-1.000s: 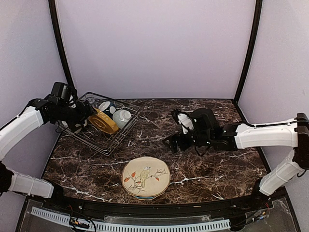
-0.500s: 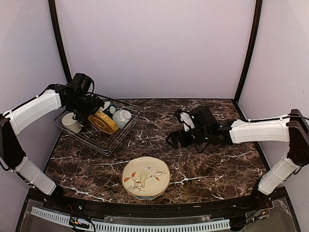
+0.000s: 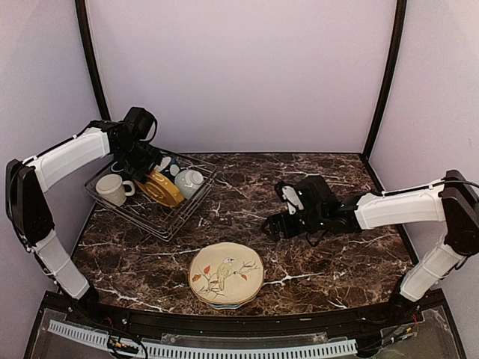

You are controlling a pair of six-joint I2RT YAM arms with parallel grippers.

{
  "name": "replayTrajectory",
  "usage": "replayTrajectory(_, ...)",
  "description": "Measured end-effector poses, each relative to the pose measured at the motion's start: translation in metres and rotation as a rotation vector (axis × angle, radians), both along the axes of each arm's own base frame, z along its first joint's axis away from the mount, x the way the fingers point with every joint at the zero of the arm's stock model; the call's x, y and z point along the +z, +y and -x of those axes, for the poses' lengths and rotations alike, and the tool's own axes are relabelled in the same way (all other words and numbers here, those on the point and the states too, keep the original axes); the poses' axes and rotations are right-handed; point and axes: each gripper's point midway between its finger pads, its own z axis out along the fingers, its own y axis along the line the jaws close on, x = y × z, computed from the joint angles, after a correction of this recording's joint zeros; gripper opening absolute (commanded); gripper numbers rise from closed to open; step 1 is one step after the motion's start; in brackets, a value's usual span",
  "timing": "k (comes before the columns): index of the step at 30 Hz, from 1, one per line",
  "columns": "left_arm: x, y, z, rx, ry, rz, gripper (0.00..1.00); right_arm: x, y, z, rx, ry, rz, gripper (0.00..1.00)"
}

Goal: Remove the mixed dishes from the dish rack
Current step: Grab the plate from the dish rack.

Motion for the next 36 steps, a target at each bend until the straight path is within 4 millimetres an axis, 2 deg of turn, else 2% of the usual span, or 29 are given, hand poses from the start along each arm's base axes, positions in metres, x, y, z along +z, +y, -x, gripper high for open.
replayTrajectory(8, -0.017, 0.0, -0.001, 0.021, 0.071, -0.014, 0.4, -0.004, -0.001, 0.001, -0.008, 0.002, -0.011, 0.99)
replayTrajectory(10, -0.016, 0.0, -0.001, 0.022, 0.078, -0.017, 0.37, -0.006, -0.002, 0.002, -0.008, 0.003, -0.01, 0.99)
replayTrajectory(13, -0.011, 0.0, -0.001, 0.024, 0.076, -0.018, 0.24, -0.007, -0.003, 0.002, -0.01, 0.006, -0.009, 0.99)
replayTrajectory(16, -0.01, 0.002, 0.002, 0.06, 0.096, -0.003, 0.22, -0.007, -0.003, 0.002, -0.016, 0.008, -0.016, 0.99)
replayTrajectory(19, -0.009, 0.001, 0.0, 0.058, 0.105, -0.009, 0.15, -0.008, -0.005, 0.005, -0.024, 0.011, -0.026, 0.99)
replayTrajectory(28, -0.006, 0.0, -0.003, 0.056, 0.129, -0.016, 0.09, 0.006, -0.011, 0.007, -0.035, -0.02, -0.052, 0.99)
replayTrajectory(32, -0.003, -0.002, -0.007, 0.052, 0.145, -0.026, 0.02, 0.006, -0.012, 0.008, -0.037, -0.017, -0.053, 0.99)
replayTrajectory(36, 0.005, -0.001, -0.008, 0.045, 0.153, -0.037, 0.01, 0.002, -0.014, 0.009, -0.047, -0.003, -0.053, 0.99)
